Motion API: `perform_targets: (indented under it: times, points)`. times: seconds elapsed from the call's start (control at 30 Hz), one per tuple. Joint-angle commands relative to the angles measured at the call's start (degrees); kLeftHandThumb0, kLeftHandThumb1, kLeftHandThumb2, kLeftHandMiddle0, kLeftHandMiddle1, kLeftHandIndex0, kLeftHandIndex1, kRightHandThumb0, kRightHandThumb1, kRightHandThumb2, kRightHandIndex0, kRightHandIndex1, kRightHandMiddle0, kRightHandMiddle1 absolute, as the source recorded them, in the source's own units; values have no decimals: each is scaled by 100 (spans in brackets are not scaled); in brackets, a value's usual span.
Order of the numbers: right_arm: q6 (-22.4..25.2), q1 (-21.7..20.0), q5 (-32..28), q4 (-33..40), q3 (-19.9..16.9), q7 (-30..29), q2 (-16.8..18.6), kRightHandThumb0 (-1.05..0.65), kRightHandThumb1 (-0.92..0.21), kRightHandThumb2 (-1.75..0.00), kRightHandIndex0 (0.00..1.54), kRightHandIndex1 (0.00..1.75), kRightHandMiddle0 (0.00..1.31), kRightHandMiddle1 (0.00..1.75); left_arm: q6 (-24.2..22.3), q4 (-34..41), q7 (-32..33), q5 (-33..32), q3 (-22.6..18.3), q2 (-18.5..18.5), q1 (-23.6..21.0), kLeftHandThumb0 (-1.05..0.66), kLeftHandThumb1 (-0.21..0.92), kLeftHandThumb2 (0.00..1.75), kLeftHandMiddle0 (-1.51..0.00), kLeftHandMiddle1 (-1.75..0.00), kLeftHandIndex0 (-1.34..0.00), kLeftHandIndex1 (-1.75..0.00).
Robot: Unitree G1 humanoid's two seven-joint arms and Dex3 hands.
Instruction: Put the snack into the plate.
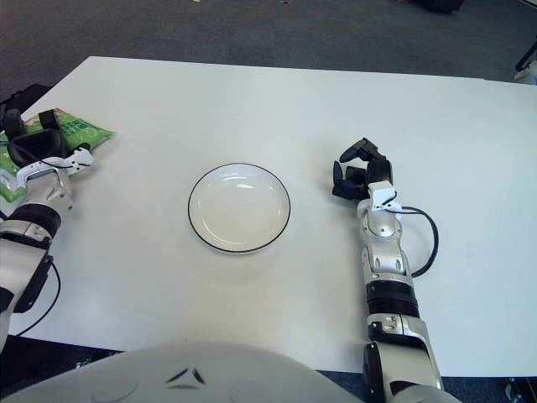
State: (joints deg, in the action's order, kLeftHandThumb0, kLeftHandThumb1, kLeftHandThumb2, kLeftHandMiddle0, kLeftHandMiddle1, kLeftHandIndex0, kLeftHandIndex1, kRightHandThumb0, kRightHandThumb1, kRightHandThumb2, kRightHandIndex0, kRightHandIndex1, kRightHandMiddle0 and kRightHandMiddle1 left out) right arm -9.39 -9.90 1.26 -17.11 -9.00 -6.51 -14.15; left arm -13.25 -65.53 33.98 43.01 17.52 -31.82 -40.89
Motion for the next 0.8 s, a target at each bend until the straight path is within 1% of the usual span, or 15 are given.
perform_targets:
  times: [0.0,0.03,0.07,0.1,0.17,0.2,0.23,0.27,0.3,0.33,0.4,0.43,0.5,0.67,0.77]
  points:
    - [257,585,53,-457,62,23,200,-49,-31,-133,136,175,62,175,52,90,118,-127,4,62,-37,-105,92,99,-14,-70,0,-82]
    - [259,582,48,-462,60,26,201,-49,-31,-133,136,175,62,175,112,127,146,-172,-25,70,-34,-105,92,98,-14,-87,0,-93]
    - [259,579,44,-468,59,28,201,-49,-31,-133,136,175,62,175,155,149,162,-205,-39,72,-29,-105,92,98,-13,-119,0,-115]
    - [263,576,38,-472,58,32,201,-49,-31,-133,136,175,62,175,268,182,196,-258,-63,62,-4,-105,92,97,-12,-139,0,-129]
    - [280,571,36,-469,59,32,202,-49,-31,-133,136,175,62,175,513,241,256,-340,-76,23,49,-105,92,96,-18,-156,-3,-149]
    - [287,569,36,-469,59,32,202,-49,-31,-133,136,175,62,175,630,268,282,-370,-77,4,73,-104,92,93,-32,-163,-8,-158]
    - [287,567,40,-472,61,30,201,-49,-31,-133,136,175,62,175,744,301,304,-393,-77,-13,100,-103,92,93,-37,-165,-10,-162]
    - [287,566,44,-472,63,28,201,-49,-31,-133,136,175,62,175,822,320,320,-412,-73,-25,117,-102,92,91,-51,-169,-14,-166]
    - [287,566,45,-471,65,26,202,-49,-31,-133,136,175,62,175,860,326,328,-426,-68,-33,125,-101,92,90,-60,-171,-17,-169]
    - [283,567,51,-471,67,23,201,-49,-31,-133,136,175,62,175,974,387,360,-453,-73,-42,166,-101,92,90,-63,-172,-18,-170]
    - [277,570,61,-468,73,15,201,-49,-31,-133,136,175,62,175,1209,535,410,-507,-86,-59,259,-97,92,87,-83,-173,-31,-173]
    - [276,571,63,-465,74,12,202,-49,-31,-133,136,175,62,175,1343,597,458,-542,-105,-66,300,-96,92,87,-87,-174,-33,-173]
    - [281,572,62,-461,75,11,204,-49,-31,-133,136,175,62,175,1481,705,513,-585,-138,-65,359,-92,92,85,-97,-174,-52,-174]
    - [300,574,51,-451,74,16,209,-49,-31,-133,136,175,62,175,1689,908,511,-715,-237,-46,464,-92,92,85,-107,-175,-76,-175]
    - [293,576,41,-445,74,29,210,-49,-31,-133,136,175,62,175,2094,992,281,-1058,-450,-12,527,-92,92,88,-119,-175,-94,-175]
